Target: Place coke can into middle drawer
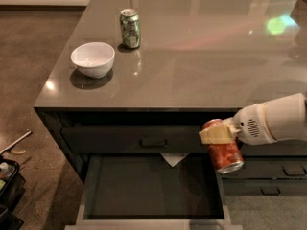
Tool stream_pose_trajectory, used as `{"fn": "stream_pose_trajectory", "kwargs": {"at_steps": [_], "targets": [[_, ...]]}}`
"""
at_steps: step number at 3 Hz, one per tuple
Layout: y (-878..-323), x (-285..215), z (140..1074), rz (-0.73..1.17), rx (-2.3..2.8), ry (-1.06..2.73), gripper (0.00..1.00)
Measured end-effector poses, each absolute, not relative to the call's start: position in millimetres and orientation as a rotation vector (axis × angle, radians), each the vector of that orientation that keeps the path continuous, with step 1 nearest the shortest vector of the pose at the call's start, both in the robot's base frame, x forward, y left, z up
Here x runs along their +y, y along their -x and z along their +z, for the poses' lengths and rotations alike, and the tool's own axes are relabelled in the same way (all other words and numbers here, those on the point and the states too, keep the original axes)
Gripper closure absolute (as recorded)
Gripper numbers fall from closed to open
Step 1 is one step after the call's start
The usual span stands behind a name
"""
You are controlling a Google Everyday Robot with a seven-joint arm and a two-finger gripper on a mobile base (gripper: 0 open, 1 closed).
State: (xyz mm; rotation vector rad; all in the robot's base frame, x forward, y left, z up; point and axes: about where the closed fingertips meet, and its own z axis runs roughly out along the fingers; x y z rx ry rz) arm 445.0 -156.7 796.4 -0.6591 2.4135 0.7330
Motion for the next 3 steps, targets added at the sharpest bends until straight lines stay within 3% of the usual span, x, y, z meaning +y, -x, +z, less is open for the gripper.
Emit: {"fn": "stream_pose_trajectory", "kwargs": {"at_steps": [2,3], "targets": [[-438.4,-127.9,665.3,1.008,2.46,0.373,1.0],[-442.4,-111.4,603.9,1.057,2.479,0.253,1.0]]}}
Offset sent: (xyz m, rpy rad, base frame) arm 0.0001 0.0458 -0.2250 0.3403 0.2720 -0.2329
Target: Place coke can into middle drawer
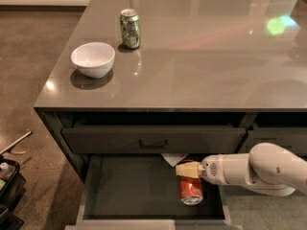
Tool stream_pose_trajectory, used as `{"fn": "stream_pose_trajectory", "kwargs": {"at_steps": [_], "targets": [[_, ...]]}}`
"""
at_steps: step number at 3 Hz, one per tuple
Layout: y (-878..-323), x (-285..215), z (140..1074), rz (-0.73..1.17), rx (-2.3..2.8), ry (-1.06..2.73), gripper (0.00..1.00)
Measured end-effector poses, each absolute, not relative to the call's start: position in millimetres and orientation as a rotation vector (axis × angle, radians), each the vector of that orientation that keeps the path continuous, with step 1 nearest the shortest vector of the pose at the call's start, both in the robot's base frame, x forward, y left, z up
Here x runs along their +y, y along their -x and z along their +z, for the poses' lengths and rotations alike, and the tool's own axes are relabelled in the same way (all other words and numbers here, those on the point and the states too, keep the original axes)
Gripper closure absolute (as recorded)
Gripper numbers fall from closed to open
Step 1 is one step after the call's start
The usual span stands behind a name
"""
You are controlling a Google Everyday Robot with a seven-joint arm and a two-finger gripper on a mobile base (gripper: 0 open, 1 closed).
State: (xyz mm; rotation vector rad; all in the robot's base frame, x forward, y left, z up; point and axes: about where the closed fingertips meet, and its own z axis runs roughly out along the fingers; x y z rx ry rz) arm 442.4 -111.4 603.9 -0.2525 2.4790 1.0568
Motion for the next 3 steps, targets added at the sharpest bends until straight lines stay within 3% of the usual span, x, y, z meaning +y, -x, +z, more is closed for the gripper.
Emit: {"fn": "stream_pose_trajectory", "kwargs": {"at_steps": [3], "targets": [[-453.6,-98.2,552.2,1.031,2.506,0.159,1.0]]}}
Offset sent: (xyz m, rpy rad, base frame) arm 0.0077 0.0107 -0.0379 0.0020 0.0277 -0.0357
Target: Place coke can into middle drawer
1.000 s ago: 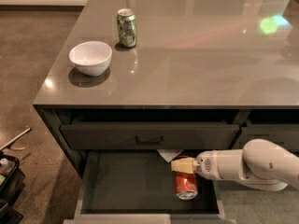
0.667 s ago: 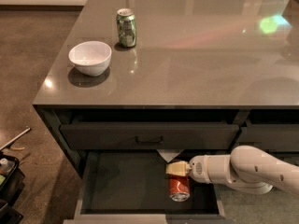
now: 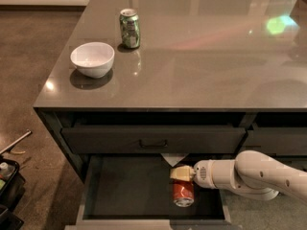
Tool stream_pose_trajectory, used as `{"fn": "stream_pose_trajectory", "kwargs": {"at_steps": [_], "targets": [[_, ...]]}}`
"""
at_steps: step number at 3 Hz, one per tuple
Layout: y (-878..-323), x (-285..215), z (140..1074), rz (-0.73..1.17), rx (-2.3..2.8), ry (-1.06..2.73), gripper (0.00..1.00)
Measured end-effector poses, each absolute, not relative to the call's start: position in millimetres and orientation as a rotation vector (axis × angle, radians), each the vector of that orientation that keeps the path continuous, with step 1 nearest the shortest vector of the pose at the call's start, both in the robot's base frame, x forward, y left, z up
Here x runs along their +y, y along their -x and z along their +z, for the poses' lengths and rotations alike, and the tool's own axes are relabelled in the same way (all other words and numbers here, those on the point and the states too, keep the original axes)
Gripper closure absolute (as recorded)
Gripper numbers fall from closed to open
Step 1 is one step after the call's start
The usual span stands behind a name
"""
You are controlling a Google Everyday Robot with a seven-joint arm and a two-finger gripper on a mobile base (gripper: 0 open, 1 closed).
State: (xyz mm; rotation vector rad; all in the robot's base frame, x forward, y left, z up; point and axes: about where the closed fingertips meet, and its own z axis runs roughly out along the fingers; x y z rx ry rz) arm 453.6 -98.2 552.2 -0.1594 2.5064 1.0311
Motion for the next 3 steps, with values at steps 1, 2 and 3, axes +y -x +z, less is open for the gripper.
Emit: {"fn": "stream_pose_trajectory", "kwargs": {"at_steps": [1,2,3], "targets": [[-460.1,-98.0,516.2,1.059,2.533,0.044,1.0],[-470.1,-96.0,470.3,1.076,2.547,-0.06,1.0],[-480.5,-95.5,432.4,1.063,2.566,-0.143,1.0]]}}
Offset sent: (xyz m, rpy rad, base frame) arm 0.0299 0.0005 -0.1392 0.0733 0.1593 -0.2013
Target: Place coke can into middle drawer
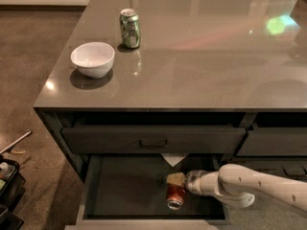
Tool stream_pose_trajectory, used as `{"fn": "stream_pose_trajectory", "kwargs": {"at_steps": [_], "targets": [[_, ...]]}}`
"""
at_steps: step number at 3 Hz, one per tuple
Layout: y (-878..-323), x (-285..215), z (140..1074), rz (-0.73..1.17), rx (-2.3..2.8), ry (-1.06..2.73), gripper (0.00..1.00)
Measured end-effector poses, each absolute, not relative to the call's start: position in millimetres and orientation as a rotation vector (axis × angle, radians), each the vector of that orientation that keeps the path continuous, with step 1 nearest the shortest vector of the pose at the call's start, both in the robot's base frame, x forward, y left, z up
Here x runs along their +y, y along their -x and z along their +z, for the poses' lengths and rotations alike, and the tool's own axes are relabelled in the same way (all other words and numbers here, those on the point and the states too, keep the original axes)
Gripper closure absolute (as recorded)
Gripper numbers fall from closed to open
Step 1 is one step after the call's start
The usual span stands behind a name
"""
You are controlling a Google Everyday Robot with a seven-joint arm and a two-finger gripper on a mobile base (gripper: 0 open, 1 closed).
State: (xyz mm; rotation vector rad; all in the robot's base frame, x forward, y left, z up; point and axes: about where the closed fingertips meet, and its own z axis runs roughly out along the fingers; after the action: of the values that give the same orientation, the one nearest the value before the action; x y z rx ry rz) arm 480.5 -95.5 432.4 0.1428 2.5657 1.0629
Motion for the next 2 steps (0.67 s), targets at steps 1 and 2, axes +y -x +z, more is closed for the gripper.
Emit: {"fn": "stream_pose_trajectory", "kwargs": {"at_steps": [1,2], "targets": [[-492.7,-96.4,404.5,1.033,2.582,-0.205,1.0],[-492.6,-96.0,403.3,1.033,2.582,-0.206,0.81]]}}
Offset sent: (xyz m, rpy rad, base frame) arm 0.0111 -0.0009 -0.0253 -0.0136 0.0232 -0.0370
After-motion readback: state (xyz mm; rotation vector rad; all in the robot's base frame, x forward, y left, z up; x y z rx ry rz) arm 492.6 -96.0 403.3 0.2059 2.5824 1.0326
